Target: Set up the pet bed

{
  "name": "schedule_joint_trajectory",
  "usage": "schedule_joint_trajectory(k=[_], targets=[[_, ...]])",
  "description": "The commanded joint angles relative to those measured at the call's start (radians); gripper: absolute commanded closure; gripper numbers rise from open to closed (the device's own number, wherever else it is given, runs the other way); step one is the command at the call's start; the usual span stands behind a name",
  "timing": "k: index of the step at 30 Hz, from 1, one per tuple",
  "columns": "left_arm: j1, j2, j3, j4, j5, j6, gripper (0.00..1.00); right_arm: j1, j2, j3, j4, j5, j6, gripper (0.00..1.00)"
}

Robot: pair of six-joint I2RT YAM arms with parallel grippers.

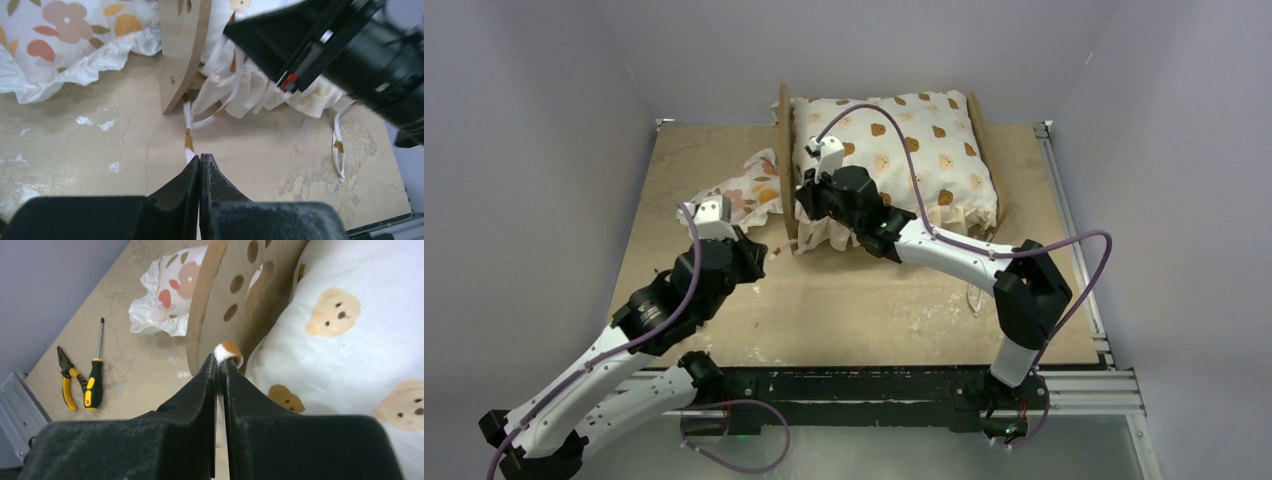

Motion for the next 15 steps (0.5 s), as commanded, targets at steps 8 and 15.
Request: schedule_joint_trajectory(k=[8,15], targets=[[-0.005,-0.019,0.159,-0.016,-0.067,0.103,1.0,-0.04,0.03,-0.11,0.054,-0.018,0.036,0.92],[-0.005,0.076,-0.009,0.121,-0.076,0.111,0.81,-0.061,-0.04,-0.102,0.054,-0.065,0.021,0.9]])
